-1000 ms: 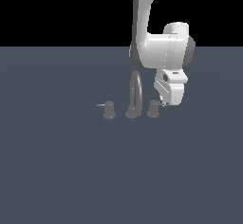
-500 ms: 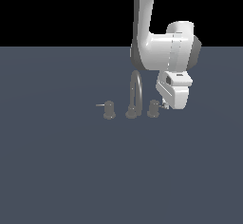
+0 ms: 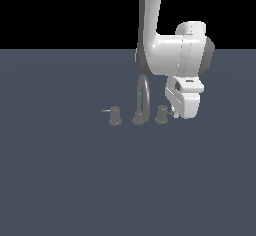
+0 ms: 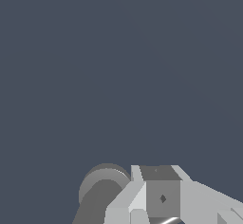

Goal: Turn on the faucet by rotating a designated handle.

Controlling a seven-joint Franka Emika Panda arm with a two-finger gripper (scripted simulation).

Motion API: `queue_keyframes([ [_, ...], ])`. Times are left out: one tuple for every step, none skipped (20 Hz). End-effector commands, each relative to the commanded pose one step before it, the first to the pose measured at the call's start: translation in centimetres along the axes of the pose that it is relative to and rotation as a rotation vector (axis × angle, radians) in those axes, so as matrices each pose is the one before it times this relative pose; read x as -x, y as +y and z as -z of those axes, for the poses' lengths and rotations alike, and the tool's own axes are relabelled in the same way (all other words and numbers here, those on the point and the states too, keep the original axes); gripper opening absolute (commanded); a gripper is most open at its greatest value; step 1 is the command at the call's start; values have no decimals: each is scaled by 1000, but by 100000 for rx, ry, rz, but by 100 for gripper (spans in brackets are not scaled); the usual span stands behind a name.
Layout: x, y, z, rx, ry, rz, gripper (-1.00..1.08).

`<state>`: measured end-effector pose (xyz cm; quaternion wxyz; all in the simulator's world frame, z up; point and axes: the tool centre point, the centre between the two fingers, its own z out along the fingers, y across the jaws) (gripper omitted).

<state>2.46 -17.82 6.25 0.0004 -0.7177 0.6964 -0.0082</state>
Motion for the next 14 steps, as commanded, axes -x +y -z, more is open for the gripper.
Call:
queue_keyframes([
  [2043, 526, 45, 716, -925, 1814, -100],
  [317, 238, 3, 122, -57, 30, -100],
  [319, 240, 9, 114, -53, 28, -100],
  [323, 240, 4, 122, -57, 30, -100],
  [0, 0, 0, 0, 0, 0, -100],
  [-1900, 0, -45, -468, 971, -2288, -100],
  [758, -111, 9, 77, -132, 302, -100],
  [760, -111, 11, 76, -131, 299, -100],
  [765, -113, 10, 77, -132, 302, -100],
  [770, -115, 10, 77, -134, 305, -100],
  [773, -116, 11, 77, -135, 305, -100],
  [778, -118, 10, 77, -136, 308, -100],
  [782, -122, 10, 77, -139, 311, -100],
  [0, 0, 0, 0, 0, 0, -100],
])
